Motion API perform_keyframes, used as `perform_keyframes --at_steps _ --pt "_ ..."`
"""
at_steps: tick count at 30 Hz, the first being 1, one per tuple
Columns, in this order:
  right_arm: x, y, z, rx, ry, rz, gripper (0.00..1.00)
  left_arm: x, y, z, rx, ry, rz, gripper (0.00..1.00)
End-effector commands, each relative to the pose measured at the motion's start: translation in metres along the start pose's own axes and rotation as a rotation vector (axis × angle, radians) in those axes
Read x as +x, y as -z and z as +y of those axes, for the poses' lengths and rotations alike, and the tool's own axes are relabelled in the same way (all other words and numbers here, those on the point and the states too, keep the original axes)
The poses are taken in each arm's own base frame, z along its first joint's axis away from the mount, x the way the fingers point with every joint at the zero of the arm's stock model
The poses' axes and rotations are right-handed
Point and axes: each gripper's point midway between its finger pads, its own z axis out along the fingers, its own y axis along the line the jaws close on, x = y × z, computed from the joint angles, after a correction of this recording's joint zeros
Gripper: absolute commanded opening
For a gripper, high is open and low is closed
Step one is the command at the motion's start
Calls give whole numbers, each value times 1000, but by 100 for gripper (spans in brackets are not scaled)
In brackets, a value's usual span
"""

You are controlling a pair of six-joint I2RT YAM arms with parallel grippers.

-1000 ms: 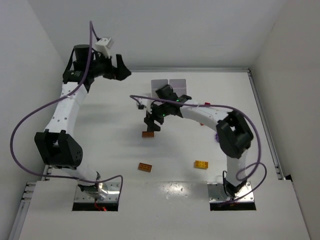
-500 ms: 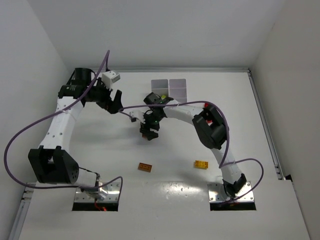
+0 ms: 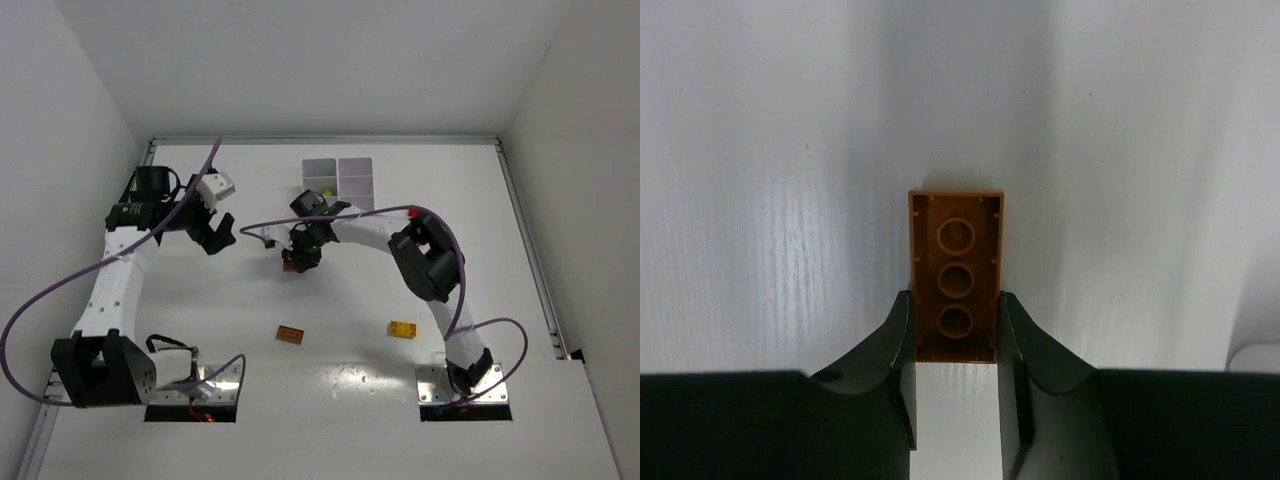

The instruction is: Sort the legos into containers by color

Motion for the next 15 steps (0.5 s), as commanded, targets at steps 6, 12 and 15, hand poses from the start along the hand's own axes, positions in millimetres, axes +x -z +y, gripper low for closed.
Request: perform_keyframes --at_steps 6,12,15 --pt "-21 62 -14 89 -188 -92 10 -5 13 -46 124 -372 -142 100" --pt "-27 133 -63 208 -320 -190 10 12 10 -69 265 -505 -104 100" --pt "-33 150 -85 258 -296 -204 10 19 -3 -86 340 -552 -82 100"
